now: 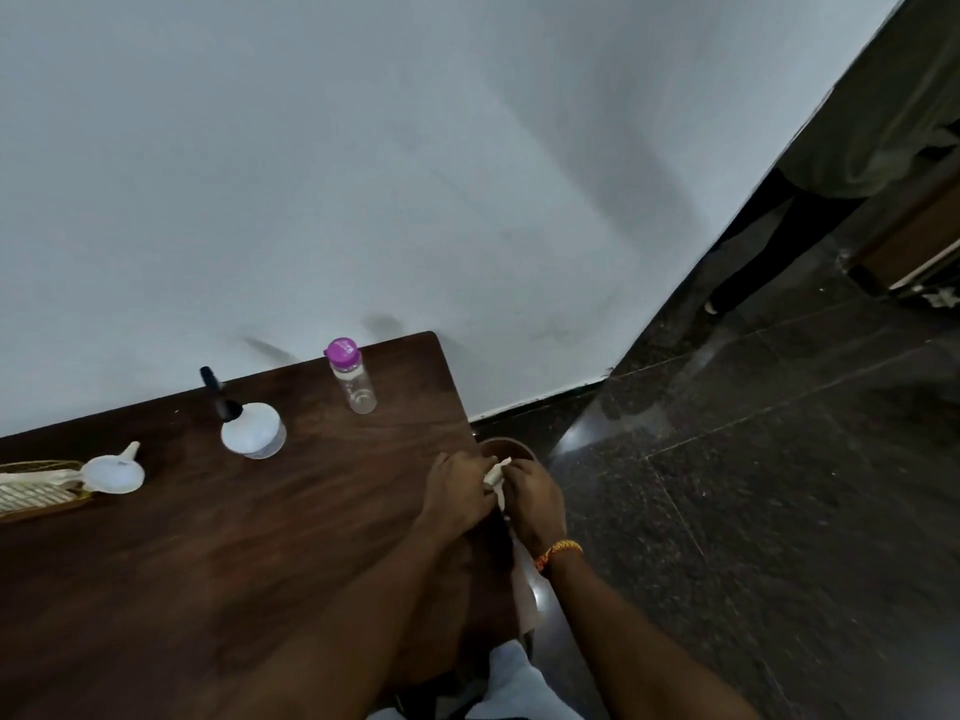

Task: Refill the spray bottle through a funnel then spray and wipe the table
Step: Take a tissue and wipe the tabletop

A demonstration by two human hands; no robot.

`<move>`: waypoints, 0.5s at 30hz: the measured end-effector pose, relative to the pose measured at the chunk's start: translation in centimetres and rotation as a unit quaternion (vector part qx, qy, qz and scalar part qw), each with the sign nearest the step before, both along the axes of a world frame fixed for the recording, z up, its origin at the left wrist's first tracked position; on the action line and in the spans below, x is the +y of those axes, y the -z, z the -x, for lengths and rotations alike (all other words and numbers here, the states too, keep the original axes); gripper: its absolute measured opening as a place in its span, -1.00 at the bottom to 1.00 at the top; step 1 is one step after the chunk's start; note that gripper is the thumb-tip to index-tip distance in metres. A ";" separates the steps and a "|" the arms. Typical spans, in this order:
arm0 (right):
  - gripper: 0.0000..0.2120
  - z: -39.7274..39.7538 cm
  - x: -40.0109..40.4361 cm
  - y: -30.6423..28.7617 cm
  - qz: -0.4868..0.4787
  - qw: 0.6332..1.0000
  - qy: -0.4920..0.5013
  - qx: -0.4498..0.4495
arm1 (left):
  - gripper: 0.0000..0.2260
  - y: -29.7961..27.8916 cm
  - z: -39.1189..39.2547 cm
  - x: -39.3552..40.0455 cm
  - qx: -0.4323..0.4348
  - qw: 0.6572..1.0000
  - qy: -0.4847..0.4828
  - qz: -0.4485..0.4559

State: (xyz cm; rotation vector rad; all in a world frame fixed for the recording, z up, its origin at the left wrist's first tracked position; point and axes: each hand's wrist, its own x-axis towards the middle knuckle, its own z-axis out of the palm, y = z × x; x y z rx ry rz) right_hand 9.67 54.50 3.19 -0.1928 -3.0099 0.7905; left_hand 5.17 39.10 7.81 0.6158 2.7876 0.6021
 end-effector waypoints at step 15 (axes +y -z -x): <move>-0.60 9.3 15.3 7.2 0.044 0.988 -0.075 -0.128 | -0.69 9.3 8.2 18.0 -0.133 0.982 -0.111 0.079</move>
